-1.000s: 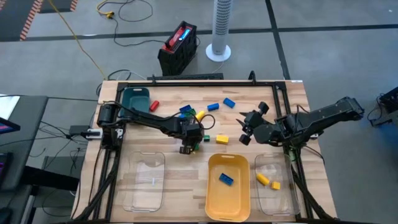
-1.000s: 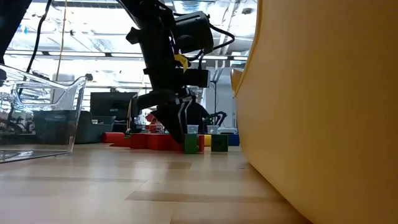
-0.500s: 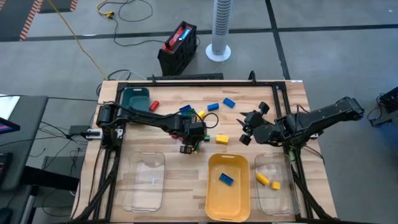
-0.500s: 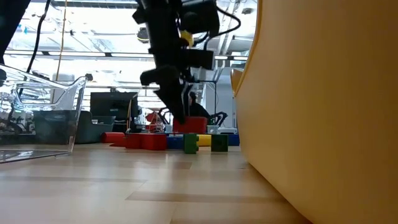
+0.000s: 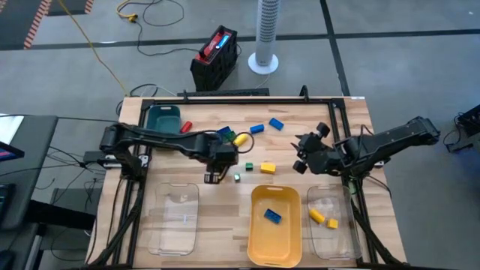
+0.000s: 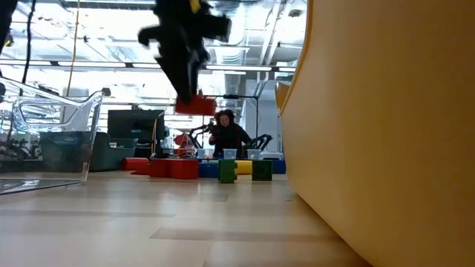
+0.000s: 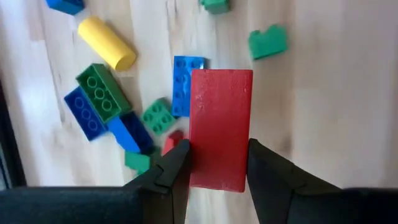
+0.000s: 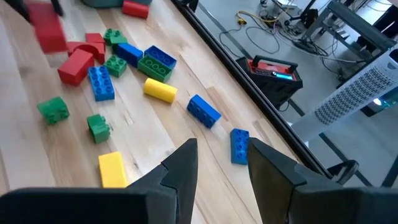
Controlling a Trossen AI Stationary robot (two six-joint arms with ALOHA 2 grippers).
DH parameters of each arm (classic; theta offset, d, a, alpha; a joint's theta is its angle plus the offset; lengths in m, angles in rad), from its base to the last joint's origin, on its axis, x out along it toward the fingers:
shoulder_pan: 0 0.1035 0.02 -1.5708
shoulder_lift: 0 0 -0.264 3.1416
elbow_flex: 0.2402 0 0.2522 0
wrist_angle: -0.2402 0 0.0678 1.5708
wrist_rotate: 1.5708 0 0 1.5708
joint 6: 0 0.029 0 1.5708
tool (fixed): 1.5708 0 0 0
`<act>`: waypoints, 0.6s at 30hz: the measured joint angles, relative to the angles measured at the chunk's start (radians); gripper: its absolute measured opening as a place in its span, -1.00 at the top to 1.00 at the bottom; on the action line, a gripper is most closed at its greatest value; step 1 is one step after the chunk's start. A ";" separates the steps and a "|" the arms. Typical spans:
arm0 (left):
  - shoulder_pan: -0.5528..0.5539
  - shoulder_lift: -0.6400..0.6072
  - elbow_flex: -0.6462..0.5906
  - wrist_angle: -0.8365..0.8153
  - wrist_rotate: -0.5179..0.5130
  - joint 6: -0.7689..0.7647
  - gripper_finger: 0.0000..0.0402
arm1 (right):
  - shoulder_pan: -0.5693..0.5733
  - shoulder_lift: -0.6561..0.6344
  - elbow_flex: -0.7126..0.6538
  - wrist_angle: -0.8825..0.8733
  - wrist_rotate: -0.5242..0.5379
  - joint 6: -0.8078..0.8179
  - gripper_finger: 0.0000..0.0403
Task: Sort blocks
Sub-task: Put the red wooden block into the green bin
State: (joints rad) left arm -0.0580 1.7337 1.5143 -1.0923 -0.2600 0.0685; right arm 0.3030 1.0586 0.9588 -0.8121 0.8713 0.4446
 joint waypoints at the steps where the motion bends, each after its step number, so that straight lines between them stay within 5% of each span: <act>1: -0.012 -0.022 0.000 -0.006 0.001 -0.020 0.39 | 0.001 -0.001 0.000 0.003 0.003 0.000 0.25; 7: -0.107 -0.162 -0.018 -0.051 -0.005 -0.164 0.39 | 0.012 -0.009 0.000 0.000 0.019 0.000 0.25; 12: -0.171 -0.298 -0.119 -0.105 -0.137 -0.312 0.39 | 0.011 -0.009 0.000 0.006 0.021 -0.002 0.25; 18: -0.077 -0.488 -0.296 -0.135 -0.247 -0.443 0.39 | 0.010 -0.008 0.000 0.084 0.022 -0.049 0.25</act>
State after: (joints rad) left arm -0.1352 1.2456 1.2179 -1.2277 -0.5065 -0.3743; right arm 0.3134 1.0504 0.9588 -0.7283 0.8930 0.3952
